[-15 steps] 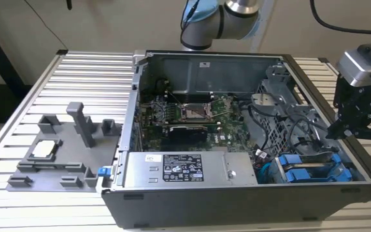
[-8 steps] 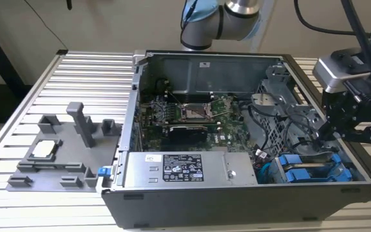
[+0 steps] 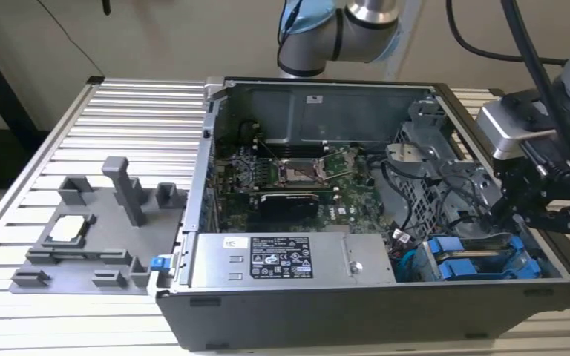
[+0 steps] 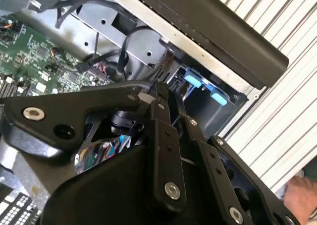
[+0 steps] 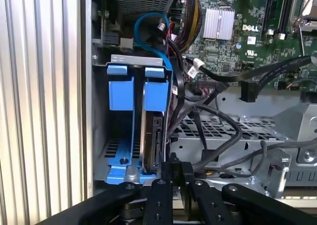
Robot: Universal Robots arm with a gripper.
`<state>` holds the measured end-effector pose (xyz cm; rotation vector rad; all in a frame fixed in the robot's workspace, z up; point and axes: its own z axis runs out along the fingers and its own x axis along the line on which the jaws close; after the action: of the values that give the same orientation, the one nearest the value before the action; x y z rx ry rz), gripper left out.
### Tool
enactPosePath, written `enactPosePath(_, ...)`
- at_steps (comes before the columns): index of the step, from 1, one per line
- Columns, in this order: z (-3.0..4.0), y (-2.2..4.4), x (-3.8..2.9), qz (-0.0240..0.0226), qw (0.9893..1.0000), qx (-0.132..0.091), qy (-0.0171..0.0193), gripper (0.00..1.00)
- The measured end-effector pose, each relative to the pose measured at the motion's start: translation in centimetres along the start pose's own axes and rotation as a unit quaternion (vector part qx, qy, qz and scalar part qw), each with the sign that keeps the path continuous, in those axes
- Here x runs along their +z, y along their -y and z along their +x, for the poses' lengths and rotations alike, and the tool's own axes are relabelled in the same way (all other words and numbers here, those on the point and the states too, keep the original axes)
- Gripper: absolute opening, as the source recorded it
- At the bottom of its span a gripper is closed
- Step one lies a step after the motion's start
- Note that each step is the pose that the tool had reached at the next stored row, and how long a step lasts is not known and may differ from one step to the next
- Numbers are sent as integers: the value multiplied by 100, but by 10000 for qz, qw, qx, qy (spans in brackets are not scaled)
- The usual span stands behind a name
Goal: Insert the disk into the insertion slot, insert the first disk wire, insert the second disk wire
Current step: 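Insert the first disk wire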
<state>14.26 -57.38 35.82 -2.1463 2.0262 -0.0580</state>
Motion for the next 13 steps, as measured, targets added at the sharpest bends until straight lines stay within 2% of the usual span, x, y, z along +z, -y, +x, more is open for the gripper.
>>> enactPosePath(2, 38, -7, 24, 0, 10000, 0, -3, 19)
enactPosePath(5, 56, -16, 64, -1, 10000, -2, -13, 19)
enactPosePath(6, 57, -19, 77, 9, 10000, -3, -16, 19)
enactPosePath(9, 59, -27, 101, 92, 9999, -15, -35, 19)
enactPosePath(13, 60, -27, 104, 92, 9999, -17, -47, 19)
